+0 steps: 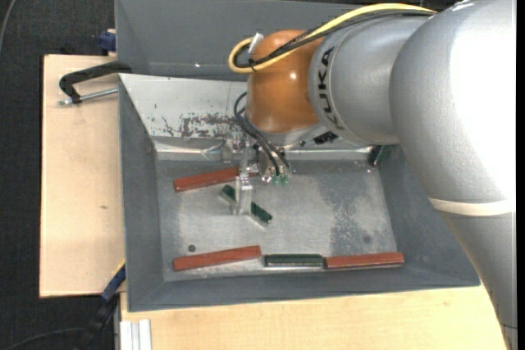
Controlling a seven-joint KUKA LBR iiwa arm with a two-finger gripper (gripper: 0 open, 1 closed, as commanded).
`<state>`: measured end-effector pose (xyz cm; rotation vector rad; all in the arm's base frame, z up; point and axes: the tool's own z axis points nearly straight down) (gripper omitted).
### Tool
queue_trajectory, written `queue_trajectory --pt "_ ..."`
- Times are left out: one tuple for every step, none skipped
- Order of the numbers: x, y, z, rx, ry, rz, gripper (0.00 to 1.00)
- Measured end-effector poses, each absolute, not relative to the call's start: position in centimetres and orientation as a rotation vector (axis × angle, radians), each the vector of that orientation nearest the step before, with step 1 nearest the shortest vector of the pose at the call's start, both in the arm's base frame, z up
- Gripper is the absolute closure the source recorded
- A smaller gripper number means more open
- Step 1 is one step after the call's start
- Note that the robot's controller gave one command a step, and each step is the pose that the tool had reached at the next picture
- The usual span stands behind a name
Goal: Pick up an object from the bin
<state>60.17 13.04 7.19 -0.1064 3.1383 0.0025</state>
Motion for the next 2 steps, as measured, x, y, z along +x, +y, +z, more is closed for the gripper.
queue_trajectory --pt "60.4 13.0 7.5 -0.104 3.133 0.005 1.00" --pt "60.5 11.3 20.4 -0.773 3.031 0.000 1.00"
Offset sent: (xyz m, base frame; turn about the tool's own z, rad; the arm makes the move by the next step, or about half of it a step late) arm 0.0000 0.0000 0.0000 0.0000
